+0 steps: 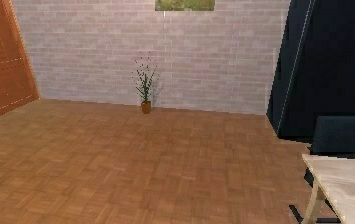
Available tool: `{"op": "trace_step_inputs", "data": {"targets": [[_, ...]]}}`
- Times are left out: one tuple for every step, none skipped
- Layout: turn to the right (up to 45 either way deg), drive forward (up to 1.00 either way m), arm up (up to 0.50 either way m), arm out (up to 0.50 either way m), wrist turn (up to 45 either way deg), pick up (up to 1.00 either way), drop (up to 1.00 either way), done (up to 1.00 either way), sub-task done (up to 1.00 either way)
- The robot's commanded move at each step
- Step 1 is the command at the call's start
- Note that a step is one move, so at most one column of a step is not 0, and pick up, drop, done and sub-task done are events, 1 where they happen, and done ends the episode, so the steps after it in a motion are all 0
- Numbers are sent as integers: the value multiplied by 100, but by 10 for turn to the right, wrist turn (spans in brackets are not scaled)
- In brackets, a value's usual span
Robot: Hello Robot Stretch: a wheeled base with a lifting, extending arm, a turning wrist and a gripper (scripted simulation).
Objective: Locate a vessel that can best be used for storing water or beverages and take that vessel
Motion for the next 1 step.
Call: {"op": "trace_step_inputs", "data": {"targets": [[0, 0, 0, 0, 0, 0, 0, 100, 0]]}}
